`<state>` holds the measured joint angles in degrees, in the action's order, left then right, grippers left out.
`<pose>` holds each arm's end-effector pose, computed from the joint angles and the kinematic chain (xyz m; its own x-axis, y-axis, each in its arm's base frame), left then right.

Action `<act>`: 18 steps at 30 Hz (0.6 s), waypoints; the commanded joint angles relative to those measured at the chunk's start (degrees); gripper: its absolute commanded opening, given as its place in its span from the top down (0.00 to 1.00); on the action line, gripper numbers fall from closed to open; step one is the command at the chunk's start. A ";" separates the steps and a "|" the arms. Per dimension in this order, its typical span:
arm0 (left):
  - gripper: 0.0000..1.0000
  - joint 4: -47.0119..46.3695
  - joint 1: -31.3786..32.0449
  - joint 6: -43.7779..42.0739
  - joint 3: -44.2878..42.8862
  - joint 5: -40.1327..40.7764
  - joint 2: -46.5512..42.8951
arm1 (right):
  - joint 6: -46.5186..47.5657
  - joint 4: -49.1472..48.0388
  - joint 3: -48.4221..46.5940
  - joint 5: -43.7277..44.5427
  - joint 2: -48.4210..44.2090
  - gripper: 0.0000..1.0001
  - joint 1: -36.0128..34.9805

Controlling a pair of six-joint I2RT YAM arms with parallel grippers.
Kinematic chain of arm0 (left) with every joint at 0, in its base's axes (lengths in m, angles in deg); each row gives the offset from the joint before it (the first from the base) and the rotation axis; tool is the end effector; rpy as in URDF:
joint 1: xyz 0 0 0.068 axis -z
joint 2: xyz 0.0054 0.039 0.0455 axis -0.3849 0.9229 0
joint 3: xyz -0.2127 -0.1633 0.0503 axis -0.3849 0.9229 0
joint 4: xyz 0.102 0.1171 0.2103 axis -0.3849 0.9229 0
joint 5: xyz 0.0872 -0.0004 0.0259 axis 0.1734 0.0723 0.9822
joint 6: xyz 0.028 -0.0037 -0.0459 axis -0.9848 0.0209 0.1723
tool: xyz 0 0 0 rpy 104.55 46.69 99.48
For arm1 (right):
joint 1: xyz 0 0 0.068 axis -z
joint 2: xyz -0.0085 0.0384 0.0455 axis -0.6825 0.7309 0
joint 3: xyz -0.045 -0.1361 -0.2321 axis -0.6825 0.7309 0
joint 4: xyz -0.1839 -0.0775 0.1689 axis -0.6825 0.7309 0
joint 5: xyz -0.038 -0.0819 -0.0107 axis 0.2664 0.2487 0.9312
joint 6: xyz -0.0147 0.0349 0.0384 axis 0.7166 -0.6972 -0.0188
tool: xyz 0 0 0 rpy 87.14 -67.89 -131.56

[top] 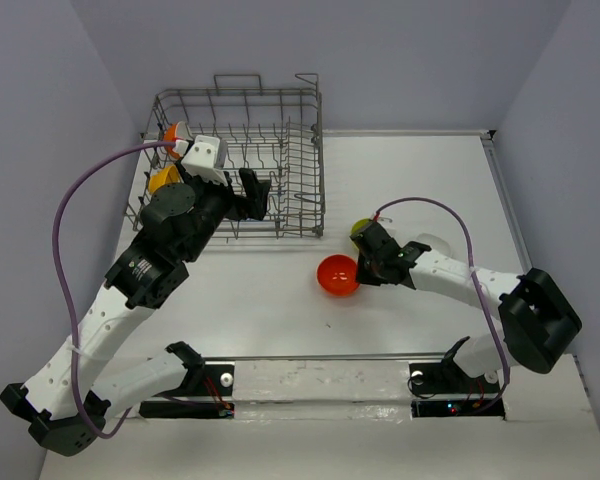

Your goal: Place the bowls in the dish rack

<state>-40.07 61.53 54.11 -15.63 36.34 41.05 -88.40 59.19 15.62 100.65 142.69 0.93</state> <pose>0.1466 -0.1082 0.4591 -0.0049 -0.1568 -0.9876 0.4422 0.8855 -0.1428 0.2073 0.1762 0.1936 -0.8462 0.1610 -0.5080 0.0515 0.9735 0.2228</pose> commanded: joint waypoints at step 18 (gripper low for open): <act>0.12 3.11 0.04 4.39 -3.86 -7.58 10.01 | 7.52 14.44 -27.05 14.41 -12.76 0.99 -0.52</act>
<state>-38.12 61.53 56.30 -16.54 33.08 49.47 -83.40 72.33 -3.09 108.34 133.09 0.93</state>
